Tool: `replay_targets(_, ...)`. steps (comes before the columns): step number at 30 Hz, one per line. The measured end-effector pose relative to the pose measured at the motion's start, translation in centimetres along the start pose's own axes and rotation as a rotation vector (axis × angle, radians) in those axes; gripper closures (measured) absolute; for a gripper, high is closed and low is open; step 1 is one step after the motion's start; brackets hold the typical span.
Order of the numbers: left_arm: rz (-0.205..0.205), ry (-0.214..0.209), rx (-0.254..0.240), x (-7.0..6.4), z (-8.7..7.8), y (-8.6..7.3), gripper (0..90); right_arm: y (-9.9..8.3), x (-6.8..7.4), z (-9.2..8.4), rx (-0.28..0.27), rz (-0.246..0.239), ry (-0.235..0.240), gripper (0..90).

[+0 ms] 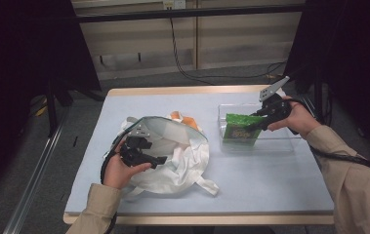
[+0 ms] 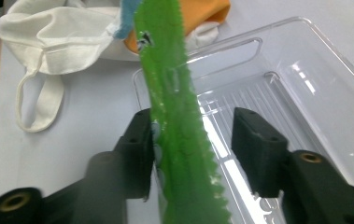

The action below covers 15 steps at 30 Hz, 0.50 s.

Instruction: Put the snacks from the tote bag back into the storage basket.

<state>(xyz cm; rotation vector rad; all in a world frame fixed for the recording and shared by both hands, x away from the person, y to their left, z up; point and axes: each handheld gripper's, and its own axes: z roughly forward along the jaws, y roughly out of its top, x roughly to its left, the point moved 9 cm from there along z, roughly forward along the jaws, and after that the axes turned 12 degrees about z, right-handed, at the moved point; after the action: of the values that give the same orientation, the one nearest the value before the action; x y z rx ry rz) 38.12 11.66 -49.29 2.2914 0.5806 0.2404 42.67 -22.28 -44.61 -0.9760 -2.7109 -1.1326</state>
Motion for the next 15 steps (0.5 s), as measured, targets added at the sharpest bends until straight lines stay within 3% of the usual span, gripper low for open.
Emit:
replay_targets(7,0.008,-0.004,-0.008,-0.1,0.2,0.5,13.8,-0.5,0.1,-0.4,0.019,0.069,-0.028,30.6)
replay_targets(15,0.016,-0.006,0.002,-0.5,0.5,0.7,13.7,-1.2,0.6,-1.1,0.012,0.075,-0.047,25.6)
